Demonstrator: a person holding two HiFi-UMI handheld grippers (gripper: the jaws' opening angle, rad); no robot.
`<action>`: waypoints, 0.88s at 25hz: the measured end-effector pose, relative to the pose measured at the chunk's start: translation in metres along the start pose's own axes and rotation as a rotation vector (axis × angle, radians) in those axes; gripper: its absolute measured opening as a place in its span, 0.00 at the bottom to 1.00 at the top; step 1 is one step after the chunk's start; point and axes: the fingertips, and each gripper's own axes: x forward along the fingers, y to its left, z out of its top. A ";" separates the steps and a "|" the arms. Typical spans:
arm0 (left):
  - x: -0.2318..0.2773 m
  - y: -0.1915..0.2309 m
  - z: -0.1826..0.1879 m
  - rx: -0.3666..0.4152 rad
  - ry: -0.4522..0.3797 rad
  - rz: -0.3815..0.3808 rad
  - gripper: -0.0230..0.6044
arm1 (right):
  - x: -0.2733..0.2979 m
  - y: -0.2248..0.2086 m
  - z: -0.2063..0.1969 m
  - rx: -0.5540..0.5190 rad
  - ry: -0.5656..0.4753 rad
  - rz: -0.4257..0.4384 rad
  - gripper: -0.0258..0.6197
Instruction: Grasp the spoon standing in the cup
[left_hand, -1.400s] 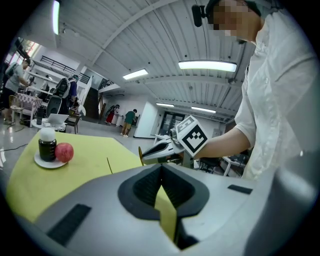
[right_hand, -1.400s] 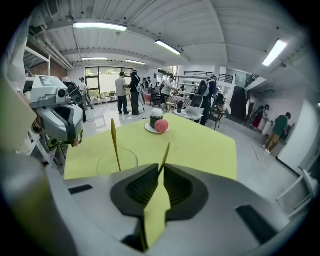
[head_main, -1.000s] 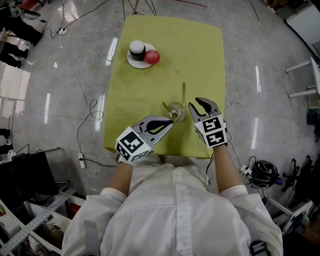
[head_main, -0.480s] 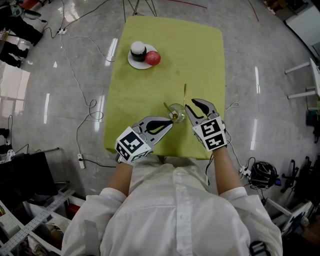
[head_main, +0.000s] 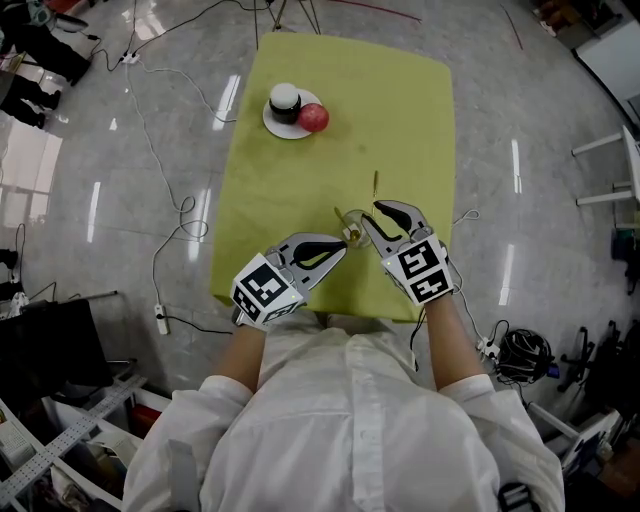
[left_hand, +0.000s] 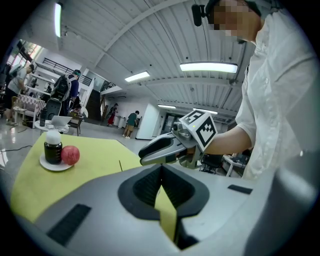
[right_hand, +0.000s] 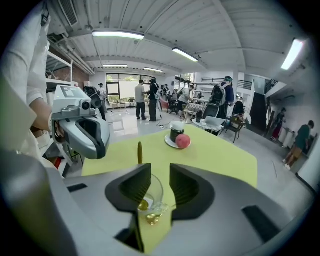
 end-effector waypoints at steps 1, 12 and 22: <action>-0.001 0.001 0.000 -0.001 -0.001 0.003 0.04 | 0.002 0.004 0.001 -0.008 0.001 0.019 0.22; -0.013 0.007 -0.001 -0.007 -0.003 0.034 0.04 | 0.027 0.029 0.001 -0.070 0.051 0.134 0.21; -0.025 0.011 -0.003 -0.012 0.001 0.053 0.04 | 0.045 0.033 -0.006 -0.098 0.098 0.164 0.17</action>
